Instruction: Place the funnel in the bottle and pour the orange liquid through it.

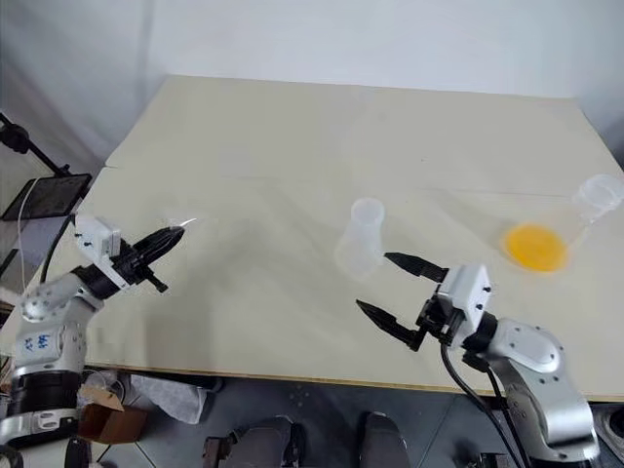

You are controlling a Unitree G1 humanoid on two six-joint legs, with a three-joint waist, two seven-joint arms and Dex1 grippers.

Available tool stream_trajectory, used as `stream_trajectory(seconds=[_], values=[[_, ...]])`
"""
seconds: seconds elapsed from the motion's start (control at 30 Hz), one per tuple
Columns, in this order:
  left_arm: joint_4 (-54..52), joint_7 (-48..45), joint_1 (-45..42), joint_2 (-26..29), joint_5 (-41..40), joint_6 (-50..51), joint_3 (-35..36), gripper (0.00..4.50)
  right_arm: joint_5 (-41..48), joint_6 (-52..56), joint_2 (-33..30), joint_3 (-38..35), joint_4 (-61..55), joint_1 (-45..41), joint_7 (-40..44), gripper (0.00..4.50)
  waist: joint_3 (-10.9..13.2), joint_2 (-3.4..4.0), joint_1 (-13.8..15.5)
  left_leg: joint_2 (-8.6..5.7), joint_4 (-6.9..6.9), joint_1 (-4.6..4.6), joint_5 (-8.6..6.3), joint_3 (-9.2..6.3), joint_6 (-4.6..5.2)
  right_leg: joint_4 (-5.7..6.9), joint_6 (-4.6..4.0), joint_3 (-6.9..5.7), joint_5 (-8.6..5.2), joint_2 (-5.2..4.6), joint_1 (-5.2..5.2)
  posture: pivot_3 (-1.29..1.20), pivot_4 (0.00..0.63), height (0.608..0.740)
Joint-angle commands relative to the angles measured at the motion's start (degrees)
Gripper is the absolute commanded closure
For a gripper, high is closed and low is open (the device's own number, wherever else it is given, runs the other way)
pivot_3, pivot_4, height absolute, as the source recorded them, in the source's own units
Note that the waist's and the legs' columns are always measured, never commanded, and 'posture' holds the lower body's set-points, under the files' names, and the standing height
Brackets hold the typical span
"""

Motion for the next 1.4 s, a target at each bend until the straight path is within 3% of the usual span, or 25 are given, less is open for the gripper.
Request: stream_trajectory(seconds=[0.03, 0.13, 0.27, 0.47, 0.73, 1.27, 1.4], values=[[-4.47, -7.29, -6.36, 2.1, -1.02, -1.77, -4.2, 4.46, 0.88, 0.18, -0.47, -2.86, -4.6, 4.14, -1.28, 0.0, 0.0, 0.0, -0.15, -0.01, 0.0, 0.06, 0.0, 0.03, 0.0, 0.0, 0.0, 0.01, 0.0, 0.0, 0.03, 0.0, 0.15, 0.74], [-2.52, -13.63, -17.1, 1.68, 0.93, -1.64, -11.23, 4.46, -0.35, -0.75, -0.01, -5.28, -4.82, 8.12, -2.52, 0.0, -0.01, -0.01, -0.11, -0.14, 0.0, 0.05, 0.05, 0.04, 0.08, 0.03, 0.02, -0.05, 0.01, 0.18, 0.04, 0.0, 0.15, 0.74], [11.89, -20.75, -35.83, -3.57, 10.67, -11.89, -22.42, 4.46, -0.93, -1.86, 0.82, -8.59, -5.35, 13.3, -3.69, 0.0, 0.0, -0.03, 0.53, -0.34, 0.01, -0.02, 0.14, 0.15, 0.24, -0.02, 0.12, -0.07, 0.06, 0.17, 0.06, 0.0, 0.15, 0.74], [26.03, -24.55, -47.5, -9.79, 14.34, -20.16, -26.07, 4.46, -2.14, -2.87, 2.97, -8.74, -7.93, 16.65, -6.28, 0.0, 0.03, -0.06, -0.64, -0.23, -0.14, 0.0, 0.16, 0.5, 0.27, -0.1, 0.18, -0.05, 0.09, 0.23, -0.08, 0.0, 0.15, 0.74], [34.81, -23.34, -52.72, -13.46, 19.14, -27.45, -27.59, 4.46, -3.57, -3.62, 5.06, -8.12, -10.04, 18.49, -8.77, 0.0, 0.06, -0.1, -0.05, -0.23, -0.04, -0.04, 0.17, 0.5, 0.3, -0.1, 0.19, -0.04, 0.09, 0.16, -0.07, 0.0, 0.15, 0.74], [40.99, -24.72, -57.06, -17.97, 22.92, -29.87, -29.41, 4.46, -4.27, -4.0, 5.93, -6.54, -11.26, 17.95, -11.17, 0.0, 0.1, -0.18, -0.22, -0.28, -0.03, -0.09, 0.19, 0.4, 0.35, -0.1, 0.21, -0.11, 0.11, 0.12, -0.06, 0.0, 0.15, 0.74], [42.29, -24.33, -57.82, -18.08, 23.55, -30.66, -29.08, 3.26, -4.39, -4.29, 6.15, -6.46, -11.44, 18.19, -11.61, 0.0, 0.11, -0.18, -0.15, -0.29, -0.03, -0.1, 0.2, 0.39, 0.35, -0.09, 0.21, -0.11, 0.11, 0.12, -0.06, 0.0, 0.15, 0.74]])
